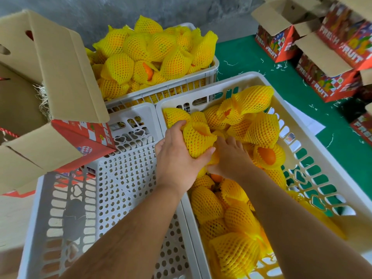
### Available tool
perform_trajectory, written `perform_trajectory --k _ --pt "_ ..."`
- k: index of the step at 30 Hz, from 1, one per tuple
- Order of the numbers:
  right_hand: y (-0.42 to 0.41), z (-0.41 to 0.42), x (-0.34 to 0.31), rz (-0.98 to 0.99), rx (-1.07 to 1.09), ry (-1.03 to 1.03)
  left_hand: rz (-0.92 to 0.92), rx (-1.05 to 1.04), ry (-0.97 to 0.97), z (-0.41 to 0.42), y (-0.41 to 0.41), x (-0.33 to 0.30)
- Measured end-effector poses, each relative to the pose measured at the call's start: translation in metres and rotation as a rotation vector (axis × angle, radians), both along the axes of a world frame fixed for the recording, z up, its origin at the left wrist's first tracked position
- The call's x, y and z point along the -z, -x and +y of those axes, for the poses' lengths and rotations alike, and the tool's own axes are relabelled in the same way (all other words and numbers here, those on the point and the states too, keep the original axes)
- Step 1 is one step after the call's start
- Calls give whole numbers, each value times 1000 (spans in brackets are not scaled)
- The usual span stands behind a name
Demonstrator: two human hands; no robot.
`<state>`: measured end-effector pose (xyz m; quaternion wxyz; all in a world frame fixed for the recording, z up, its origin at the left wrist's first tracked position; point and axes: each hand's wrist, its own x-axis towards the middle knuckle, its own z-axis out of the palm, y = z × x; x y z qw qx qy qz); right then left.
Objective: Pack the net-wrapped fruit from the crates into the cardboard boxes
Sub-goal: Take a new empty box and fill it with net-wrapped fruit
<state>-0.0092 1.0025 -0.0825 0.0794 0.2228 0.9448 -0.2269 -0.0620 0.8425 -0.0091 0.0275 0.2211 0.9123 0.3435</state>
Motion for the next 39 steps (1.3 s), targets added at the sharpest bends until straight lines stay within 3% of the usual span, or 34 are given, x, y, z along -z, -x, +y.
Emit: perform_trajectory --k 2,6,14,16,18,22,25,29,35,39 --pt "-2 -1 2 -7 13 75 36 29 37 1 1 2" --pt "-1 8 -14 184 153 412 84 72 31 -1 3 5" --pt "-42 -14 -66 412 188 515 -76 135 -60 -8 -4 -10" --pt "-58 -31 -81 461 244 617 -203 161 -200 -19 -14 -19" --pt "-71 -49 -96 544 279 774 -332 148 -486 -36 -29 -31" --pt "-81 -104 -127 689 262 1013 -525 -25 -832 -83 -58 -55" --pt "-76 -157 -140 694 302 1148 -738 -194 -932 -129 -62 -73" --pt "-72 -235 -150 628 295 1252 -906 -272 -996 -222 -68 -81" --pt "-66 -401 -133 426 155 1303 -919 -360 -1119 -401 -87 -54" --pt "-56 -511 -126 381 196 1285 -939 -428 -995 -506 -67 -44"
